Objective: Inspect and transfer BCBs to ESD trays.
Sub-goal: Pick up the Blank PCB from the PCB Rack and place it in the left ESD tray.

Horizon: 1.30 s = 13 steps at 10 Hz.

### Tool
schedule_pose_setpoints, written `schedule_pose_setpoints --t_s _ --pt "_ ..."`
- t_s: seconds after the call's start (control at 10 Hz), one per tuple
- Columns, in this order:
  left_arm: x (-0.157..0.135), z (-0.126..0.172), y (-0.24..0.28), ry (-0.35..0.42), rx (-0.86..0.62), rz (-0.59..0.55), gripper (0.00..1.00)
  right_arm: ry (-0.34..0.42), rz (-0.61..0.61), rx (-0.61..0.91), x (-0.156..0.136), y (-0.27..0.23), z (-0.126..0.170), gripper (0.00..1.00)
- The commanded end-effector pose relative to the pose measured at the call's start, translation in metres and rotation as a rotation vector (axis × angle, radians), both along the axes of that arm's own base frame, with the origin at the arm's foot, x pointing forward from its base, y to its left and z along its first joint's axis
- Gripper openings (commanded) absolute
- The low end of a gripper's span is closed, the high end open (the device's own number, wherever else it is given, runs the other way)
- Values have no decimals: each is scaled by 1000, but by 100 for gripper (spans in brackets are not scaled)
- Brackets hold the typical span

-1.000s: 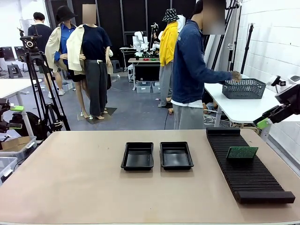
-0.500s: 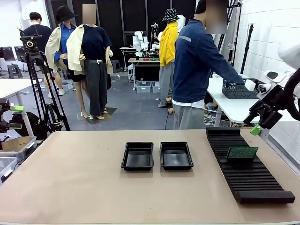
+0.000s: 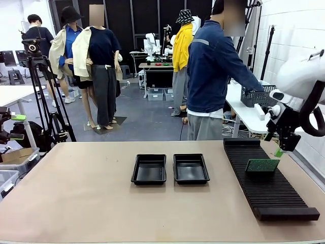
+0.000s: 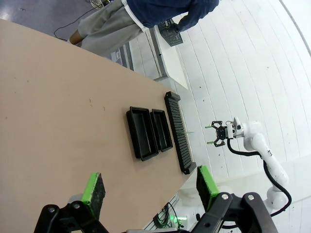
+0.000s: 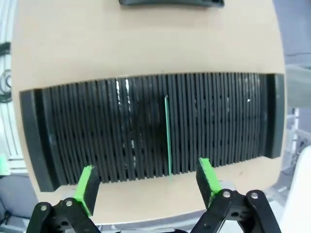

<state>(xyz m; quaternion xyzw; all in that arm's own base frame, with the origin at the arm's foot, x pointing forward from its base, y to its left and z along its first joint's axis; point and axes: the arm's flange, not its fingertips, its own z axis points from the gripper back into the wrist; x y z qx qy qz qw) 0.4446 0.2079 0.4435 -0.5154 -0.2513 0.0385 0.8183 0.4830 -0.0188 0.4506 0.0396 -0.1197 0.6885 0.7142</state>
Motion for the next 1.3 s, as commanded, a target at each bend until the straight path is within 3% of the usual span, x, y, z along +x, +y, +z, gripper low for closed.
schedule_pose_setpoints --t_s 0.0,1.2 --pt "-2 2 1 1 -13 0 100 -6 -28 -50 2 6 -12 100" --pt "-2 2 1 1 -13 0 100 27 -51 -64 43 4 -42 100"
